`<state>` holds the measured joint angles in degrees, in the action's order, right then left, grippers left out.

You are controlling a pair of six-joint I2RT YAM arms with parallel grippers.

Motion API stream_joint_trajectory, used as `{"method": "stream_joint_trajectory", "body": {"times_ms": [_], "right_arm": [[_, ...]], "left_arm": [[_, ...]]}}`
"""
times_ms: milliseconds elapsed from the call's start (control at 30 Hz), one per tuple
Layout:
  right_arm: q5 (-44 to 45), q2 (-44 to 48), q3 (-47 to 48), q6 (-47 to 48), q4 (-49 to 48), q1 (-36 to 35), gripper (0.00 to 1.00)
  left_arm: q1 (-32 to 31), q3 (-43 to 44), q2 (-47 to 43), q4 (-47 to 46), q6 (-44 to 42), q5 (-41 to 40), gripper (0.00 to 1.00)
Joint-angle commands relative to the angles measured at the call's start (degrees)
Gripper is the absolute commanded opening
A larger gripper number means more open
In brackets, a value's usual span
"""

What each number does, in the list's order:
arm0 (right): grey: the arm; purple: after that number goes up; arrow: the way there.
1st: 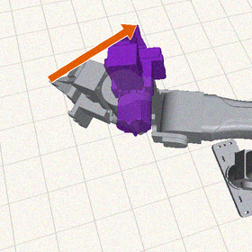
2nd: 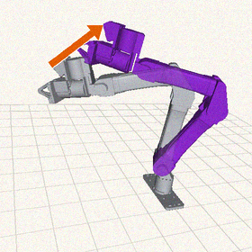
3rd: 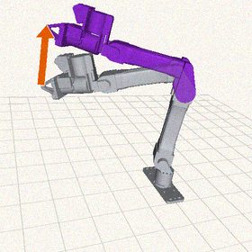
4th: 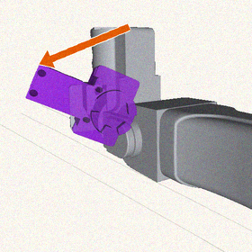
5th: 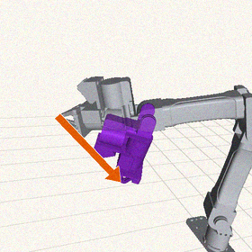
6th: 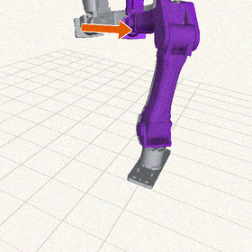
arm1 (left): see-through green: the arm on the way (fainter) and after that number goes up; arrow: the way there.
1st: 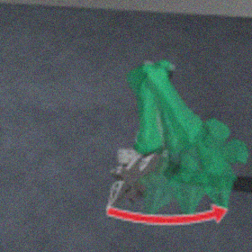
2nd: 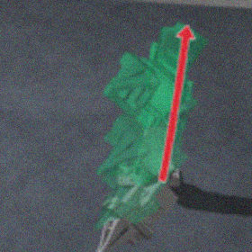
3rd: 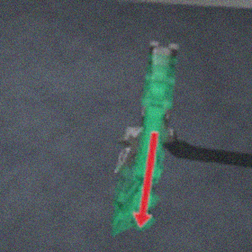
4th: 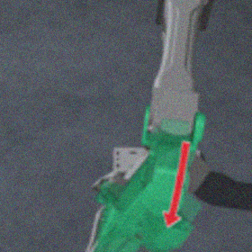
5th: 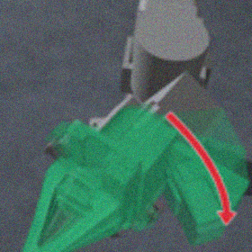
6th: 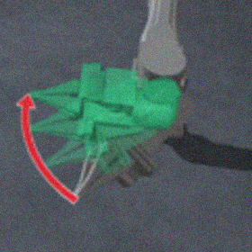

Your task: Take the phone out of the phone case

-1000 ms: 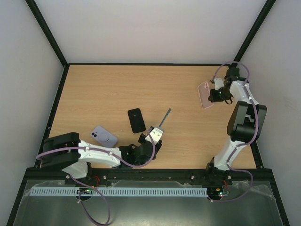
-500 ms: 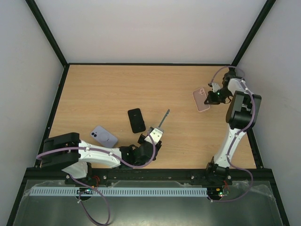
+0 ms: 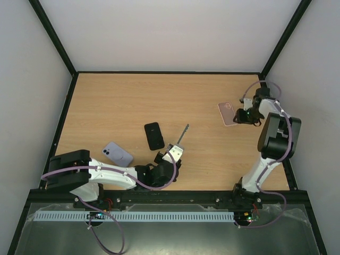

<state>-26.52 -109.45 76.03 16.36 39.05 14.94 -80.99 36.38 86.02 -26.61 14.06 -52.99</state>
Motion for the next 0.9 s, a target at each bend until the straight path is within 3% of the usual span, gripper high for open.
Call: {"method": "stream_joint_trajectory", "body": {"times_ms": [0,200,367,533,700,767,867], "right_arm": [[-0.12,10.68,-8.1,-0.65,-3.48,-0.48,0.4],[-2.45,26.94,-18.31,-1.99,-2.7,-6.24,0.4],[-9.27,41.38,-24.71,-6.01,-6.22,-10.11,0.41],[-11.87,54.06,-30.86,-11.37,-15.16,-10.19,0.51],[-13.17,58.66,-29.79,-14.59,-12.85,-10.19,0.62],[-11.02,59.77,-31.02,-15.52,-14.64,-10.19,0.67],[-0.9,62.41,-34.21,-17.7,-19.82,-10.16,0.86]], "left_arm": [[-0.4,1.35,-0.18,1.9,-0.2,-4.2,0.03],[-0.07,0.97,-0.49,7.84,2.17,-4.92,0.03],[1.23,1.18,0.02,10.54,3.19,-4.38,0.03],[4.43,4.3,1.39,13.4,1.35,-1.71,0.03],[8.69,9.5,4.22,15.39,-3.15,0.44,0.03],[11.29,11.98,5.83,16.01,-4.74,1.87,0.03],[14.21,17.37,8.97,18.69,-6.21,3.89,0.03]]}}
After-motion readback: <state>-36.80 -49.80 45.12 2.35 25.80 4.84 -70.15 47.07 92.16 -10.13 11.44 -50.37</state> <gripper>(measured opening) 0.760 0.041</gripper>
